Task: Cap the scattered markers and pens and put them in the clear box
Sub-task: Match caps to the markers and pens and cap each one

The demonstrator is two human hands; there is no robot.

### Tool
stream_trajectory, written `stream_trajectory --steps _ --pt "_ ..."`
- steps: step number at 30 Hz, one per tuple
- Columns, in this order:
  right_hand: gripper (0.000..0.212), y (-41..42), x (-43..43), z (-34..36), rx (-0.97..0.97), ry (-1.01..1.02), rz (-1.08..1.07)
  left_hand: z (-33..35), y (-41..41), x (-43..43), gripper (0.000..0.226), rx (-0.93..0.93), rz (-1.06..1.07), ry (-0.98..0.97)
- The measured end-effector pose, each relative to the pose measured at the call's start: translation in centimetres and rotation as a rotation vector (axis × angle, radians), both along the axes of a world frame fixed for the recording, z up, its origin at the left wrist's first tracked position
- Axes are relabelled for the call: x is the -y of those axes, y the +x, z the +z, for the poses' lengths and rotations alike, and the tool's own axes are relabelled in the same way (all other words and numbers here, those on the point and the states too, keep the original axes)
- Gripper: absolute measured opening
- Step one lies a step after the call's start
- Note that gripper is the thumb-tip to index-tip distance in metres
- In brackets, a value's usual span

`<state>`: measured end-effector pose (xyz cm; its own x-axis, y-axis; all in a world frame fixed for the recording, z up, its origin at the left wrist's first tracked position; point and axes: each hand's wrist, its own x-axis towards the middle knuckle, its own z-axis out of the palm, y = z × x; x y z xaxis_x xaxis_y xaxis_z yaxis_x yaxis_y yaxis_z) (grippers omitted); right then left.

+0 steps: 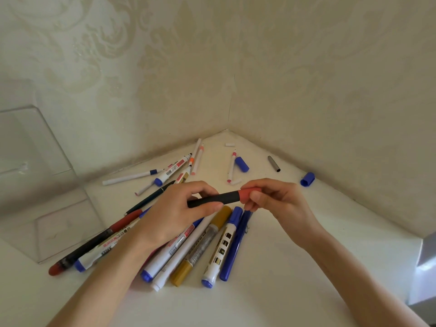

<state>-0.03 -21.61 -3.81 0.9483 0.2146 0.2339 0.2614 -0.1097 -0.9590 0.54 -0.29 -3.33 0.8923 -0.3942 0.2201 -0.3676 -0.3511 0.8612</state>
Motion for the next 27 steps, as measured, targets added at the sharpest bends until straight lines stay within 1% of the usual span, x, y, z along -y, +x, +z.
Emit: stream_trajectory --steps 2,4,6,8,9,11,12,13,15,16,17,19,21,23,27 --pt "0.017 0.0 0.0 0.2 -0.035 0.083 0.021 -0.2 -0.2 0.2 0.017 0.079 0.019 0.020" --pt "0.017 0.0 -0.1 0.3 -0.069 0.131 0.033 -0.3 -0.3 0.3 0.023 0.190 0.035 0.084" --pt "0.018 -0.2 0.0 0.0 -0.094 0.165 0.034 -0.4 -0.3 0.3 0.026 0.301 0.024 0.146" --pt "0.018 -0.5 0.1 -0.1 -0.112 0.232 0.061 -0.5 -0.4 0.6 0.030 0.385 -0.007 0.161" --pt "0.017 -0.8 0.1 0.1 -0.123 0.280 0.091 -0.5 -0.4 0.8 0.030 0.400 -0.016 0.150" --pt "0.019 -1.3 0.0 0.6 -0.144 0.358 0.118 -0.3 -0.6 1.5 0.032 0.368 -0.035 0.106" --pt "0.021 -1.5 0.2 0.8 -0.147 0.370 0.076 -0.2 -0.6 1.8 0.035 0.338 -0.050 0.100" --pt "0.024 -1.4 0.5 0.8 -0.143 0.365 -0.012 -0.1 -0.7 1.9 0.042 0.312 -0.059 0.109" --pt "0.028 -0.8 2.0 0.8 -0.165 0.325 -0.269 0.0 -0.6 1.5 0.055 0.274 -0.015 0.133" --pt "0.029 -0.4 3.0 1.0 -0.201 0.290 -0.371 0.0 -0.4 1.0 0.054 0.260 0.046 0.134" --pt "0.029 -0.1 3.9 1.2 -0.250 0.239 -0.435 0.1 -0.2 0.4 0.047 0.246 0.113 0.132" --pt "0.023 0.2 5.2 1.3 -0.359 0.074 -0.456 0.0 0.4 -0.6 0.028 0.220 0.221 0.114" --pt "0.017 0.3 5.1 1.1 -0.407 -0.181 -0.457 -0.1 0.7 -0.8 0.020 0.193 0.270 0.122" --pt "0.018 0.4 3.8 0.4 -0.396 -0.411 -0.492 -0.5 0.7 -0.8 0.018 0.180 0.289 0.178" --pt "0.025 0.9 0.7 -0.9 -0.311 -0.695 -0.501 -1.1 1.2 -1.2 0.014 0.177 0.384 0.237"
